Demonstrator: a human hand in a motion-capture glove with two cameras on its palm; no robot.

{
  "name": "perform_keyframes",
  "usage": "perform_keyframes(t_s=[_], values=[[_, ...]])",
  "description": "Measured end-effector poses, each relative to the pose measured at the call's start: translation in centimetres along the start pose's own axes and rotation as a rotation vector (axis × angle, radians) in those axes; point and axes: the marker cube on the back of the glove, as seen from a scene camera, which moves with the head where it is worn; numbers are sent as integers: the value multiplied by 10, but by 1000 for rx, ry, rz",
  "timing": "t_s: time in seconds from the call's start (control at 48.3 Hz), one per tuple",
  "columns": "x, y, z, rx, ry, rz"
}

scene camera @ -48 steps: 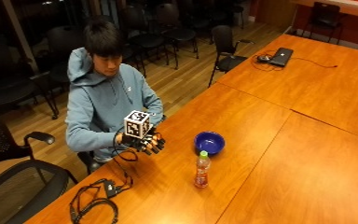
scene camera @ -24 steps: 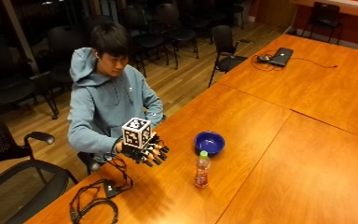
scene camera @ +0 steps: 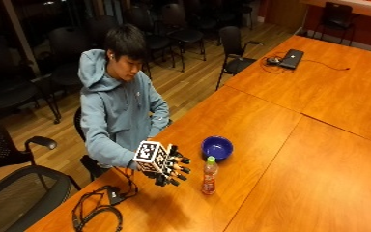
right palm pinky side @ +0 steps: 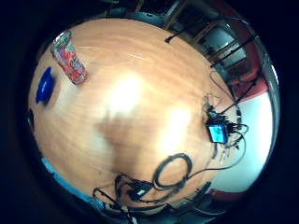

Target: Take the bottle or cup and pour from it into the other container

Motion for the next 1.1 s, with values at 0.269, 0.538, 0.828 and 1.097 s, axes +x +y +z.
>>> perform_keyframes(t_s=[0.269, 0.538, 0.828, 1.097], values=[[-3, -22, 31, 140, -414, 74], [-14, -42, 63, 185, -820, 120], [-35, -70, 102, 163, -946, 144], [-51, -96, 129, 174, -1068, 157]])
